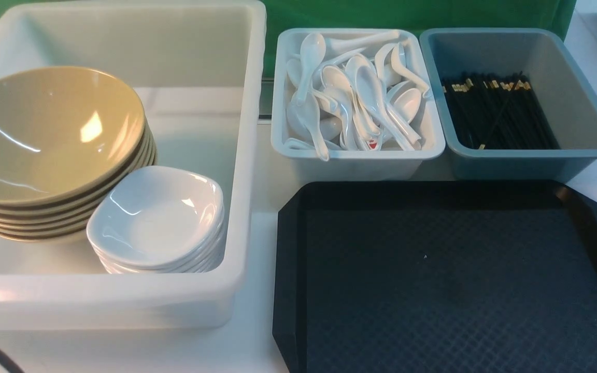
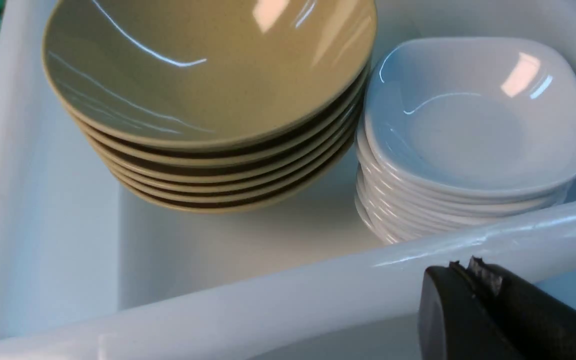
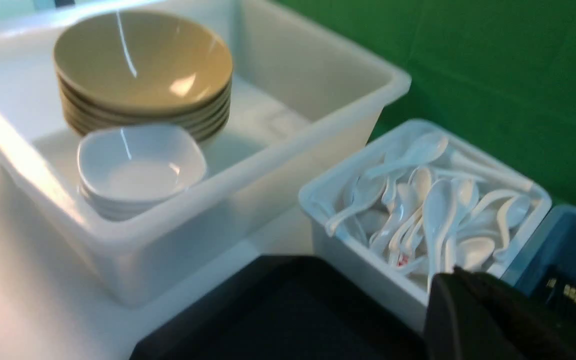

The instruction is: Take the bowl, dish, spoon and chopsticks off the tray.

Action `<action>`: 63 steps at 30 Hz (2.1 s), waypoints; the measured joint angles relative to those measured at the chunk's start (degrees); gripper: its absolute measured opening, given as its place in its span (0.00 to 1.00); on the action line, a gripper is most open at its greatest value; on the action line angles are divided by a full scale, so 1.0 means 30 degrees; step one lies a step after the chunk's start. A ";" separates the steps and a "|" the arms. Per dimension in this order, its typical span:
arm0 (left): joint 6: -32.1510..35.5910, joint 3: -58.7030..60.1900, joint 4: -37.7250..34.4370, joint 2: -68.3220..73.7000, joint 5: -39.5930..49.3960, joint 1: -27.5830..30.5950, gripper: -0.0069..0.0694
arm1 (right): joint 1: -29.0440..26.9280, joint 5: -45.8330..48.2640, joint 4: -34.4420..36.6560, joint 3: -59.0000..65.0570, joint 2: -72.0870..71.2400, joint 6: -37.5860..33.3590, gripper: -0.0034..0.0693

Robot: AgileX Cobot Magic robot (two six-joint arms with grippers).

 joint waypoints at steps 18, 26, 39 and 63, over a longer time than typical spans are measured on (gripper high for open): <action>-0.0159 0.2824 -0.0060 -0.2879 -0.1413 0.0000 0.08 | 0.0000 -0.2966 0.0407 0.2140 -0.3018 0.0000 0.10; -0.0159 0.2824 -0.0060 -0.2879 -0.1413 0.0000 0.08 | 0.0000 -0.2967 0.0411 0.2140 -0.3018 -0.0039 0.11; -0.0159 0.2824 -0.0060 -0.2879 -0.1413 0.0000 0.08 | -0.1572 -0.7312 -0.0112 0.5985 -0.4571 0.2171 0.11; -0.0164 0.2824 -0.0080 -0.2879 -0.1411 0.0000 0.08 | -0.8498 -0.5455 -1.0744 1.6407 -1.1205 1.4074 0.11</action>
